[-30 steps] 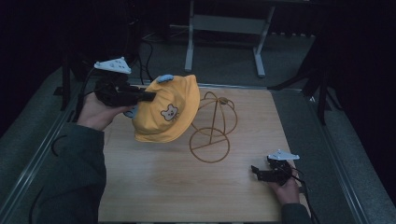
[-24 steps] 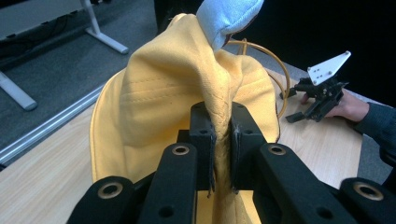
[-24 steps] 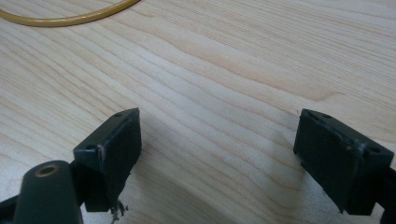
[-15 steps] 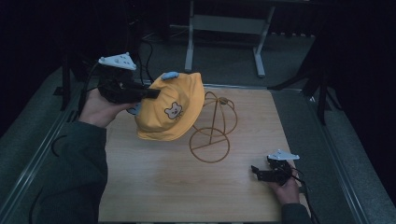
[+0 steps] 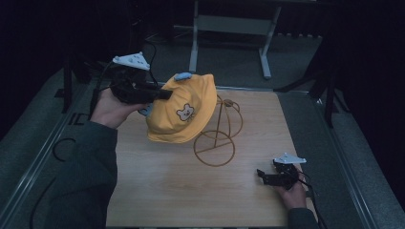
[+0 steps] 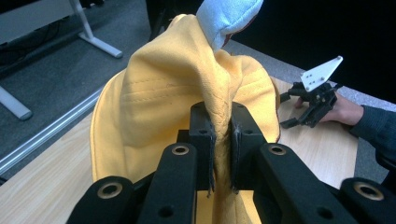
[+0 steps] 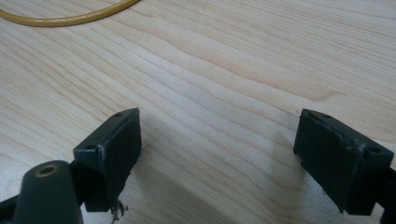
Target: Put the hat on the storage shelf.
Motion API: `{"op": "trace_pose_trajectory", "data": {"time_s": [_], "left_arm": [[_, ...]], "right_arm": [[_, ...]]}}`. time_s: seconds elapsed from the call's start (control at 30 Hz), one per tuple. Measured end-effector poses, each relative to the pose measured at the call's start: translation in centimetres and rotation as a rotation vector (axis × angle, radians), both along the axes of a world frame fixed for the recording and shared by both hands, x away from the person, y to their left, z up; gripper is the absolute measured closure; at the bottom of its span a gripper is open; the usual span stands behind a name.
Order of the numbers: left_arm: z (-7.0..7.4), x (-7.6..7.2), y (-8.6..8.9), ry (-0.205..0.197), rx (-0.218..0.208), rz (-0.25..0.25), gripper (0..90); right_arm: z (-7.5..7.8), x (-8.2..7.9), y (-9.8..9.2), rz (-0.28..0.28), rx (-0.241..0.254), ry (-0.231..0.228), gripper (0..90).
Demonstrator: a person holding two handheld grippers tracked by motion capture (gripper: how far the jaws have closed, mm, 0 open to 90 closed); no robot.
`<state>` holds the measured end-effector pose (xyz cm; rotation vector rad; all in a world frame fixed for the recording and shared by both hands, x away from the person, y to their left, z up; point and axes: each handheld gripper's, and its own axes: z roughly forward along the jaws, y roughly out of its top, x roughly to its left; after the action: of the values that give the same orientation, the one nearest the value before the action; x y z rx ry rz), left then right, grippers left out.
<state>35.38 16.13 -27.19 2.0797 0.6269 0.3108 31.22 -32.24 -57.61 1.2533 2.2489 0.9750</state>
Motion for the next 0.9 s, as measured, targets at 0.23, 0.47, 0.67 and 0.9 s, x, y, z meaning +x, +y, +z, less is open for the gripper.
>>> {"op": "trace_pose_trajectory", "data": {"time_s": [0.23, 0.47, 0.67, 0.9], "left_arm": [[0.0, 0.4, -0.9, 0.003, -0.018, -0.007, 81.8], [-0.2, 0.8, -1.7, 0.005, -0.03, -0.008, 81.6], [-0.3, 1.1, -2.5, 0.007, -0.031, -0.008, 81.5], [-0.4, 1.3, -3.3, 0.009, -0.026, -0.01, 81.5]], "right_arm": [[0.0, 0.0, 0.0, 0.0, -0.001, 0.0, 15.1], [0.0, 0.0, 0.0, 0.0, 0.0, 0.0, 15.1], [0.0, 0.0, 0.0, 0.0, -0.001, 0.0, 15.1], [0.0, 0.0, 0.0, 0.001, -0.002, 0.002, 15.1]]}}
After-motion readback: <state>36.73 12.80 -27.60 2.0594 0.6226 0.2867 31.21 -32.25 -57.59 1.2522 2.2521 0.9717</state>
